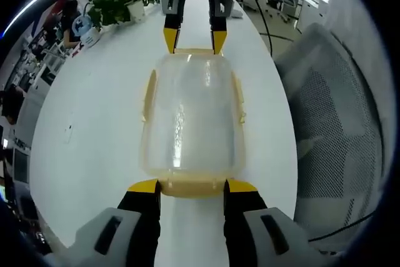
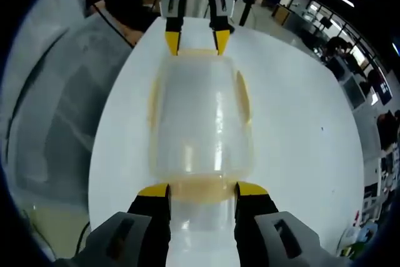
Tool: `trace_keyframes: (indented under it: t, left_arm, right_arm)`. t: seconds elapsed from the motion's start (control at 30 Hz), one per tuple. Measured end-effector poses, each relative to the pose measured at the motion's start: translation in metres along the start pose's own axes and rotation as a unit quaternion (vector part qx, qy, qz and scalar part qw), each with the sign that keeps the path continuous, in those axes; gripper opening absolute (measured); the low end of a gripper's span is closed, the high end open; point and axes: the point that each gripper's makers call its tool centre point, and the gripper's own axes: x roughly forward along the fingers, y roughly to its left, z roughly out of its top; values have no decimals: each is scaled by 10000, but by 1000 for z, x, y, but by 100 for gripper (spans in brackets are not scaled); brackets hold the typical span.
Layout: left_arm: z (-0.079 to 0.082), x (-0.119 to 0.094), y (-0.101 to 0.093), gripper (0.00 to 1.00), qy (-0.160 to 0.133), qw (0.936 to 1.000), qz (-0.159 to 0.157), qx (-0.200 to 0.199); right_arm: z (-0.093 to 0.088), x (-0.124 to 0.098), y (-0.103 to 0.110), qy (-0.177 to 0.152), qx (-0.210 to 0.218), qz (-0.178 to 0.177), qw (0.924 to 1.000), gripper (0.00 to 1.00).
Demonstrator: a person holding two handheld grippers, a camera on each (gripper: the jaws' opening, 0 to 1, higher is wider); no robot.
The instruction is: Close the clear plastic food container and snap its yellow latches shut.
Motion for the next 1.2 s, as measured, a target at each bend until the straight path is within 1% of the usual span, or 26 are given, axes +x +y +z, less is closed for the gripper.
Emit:
trace_keyframes:
  t: [0.37,0.97,1.2]
  left_arm:
    - [15,10,-3,39,-68,10000,8,42]
    - [49,26,-1,39,-199,9998,-22,58]
    - [56,29,1,39,-213,9998,-21,57]
  right_arm:
    - [-19,-6,3,30,37,-9,10000,38]
    - [-52,-21,-1,92,66,-14,9999,38]
    - [-60,-24,-3,95,83,10,9999,38]
